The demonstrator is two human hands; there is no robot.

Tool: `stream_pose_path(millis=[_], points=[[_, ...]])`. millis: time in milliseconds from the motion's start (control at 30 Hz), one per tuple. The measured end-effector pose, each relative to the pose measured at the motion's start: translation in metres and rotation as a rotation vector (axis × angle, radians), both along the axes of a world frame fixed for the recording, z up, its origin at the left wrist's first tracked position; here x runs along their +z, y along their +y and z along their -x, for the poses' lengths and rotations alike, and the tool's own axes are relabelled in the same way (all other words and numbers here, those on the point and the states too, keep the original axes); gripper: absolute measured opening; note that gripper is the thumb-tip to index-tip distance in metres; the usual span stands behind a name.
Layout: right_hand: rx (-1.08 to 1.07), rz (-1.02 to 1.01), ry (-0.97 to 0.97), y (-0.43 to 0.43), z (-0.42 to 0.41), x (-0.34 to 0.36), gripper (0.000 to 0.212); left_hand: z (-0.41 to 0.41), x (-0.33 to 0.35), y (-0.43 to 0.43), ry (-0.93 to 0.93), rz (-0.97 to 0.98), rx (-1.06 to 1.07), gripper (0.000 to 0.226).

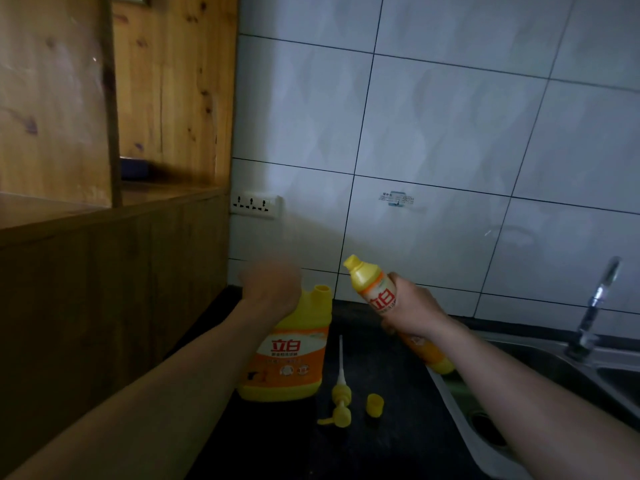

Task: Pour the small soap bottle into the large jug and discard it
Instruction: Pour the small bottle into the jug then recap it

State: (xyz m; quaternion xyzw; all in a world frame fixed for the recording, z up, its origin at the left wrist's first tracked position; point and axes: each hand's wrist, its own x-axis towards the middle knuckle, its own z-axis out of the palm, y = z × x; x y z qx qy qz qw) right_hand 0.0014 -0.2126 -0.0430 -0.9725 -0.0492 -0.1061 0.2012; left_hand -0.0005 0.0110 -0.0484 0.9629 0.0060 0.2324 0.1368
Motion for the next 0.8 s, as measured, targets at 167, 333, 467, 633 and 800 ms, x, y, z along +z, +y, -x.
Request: stream_pose_path(millis=[167, 333, 467, 633, 800], points=[[-0.016, -0.187, -0.018, 0.0, 0.002, 0.006, 0.051, -0.008, 0.011, 0.005, -0.024, 0.165, -0.05, 0.033], [-0.044, -0.313, -0.06, -0.002, 0.005, 0.01, 0.048, 0.004, 0.023, -0.015, -0.196, 0.16, -0.066, 0.03], [-0.098, -0.35, -0.093, 0.002, 0.005, 0.013, 0.062, 0.021, 0.031, -0.057, -0.248, 0.272, -0.342, 0.022], [-0.114, -0.366, -0.13, 0.011, 0.009, 0.014, 0.057, 0.015, 0.026, -0.098, 0.144, 0.696, -0.599, 0.048], [-0.077, -0.329, -0.143, 0.012, 0.009, 0.001, 0.052, 0.011, 0.015, -0.114, 0.178, 1.07, -0.567, 0.036]])
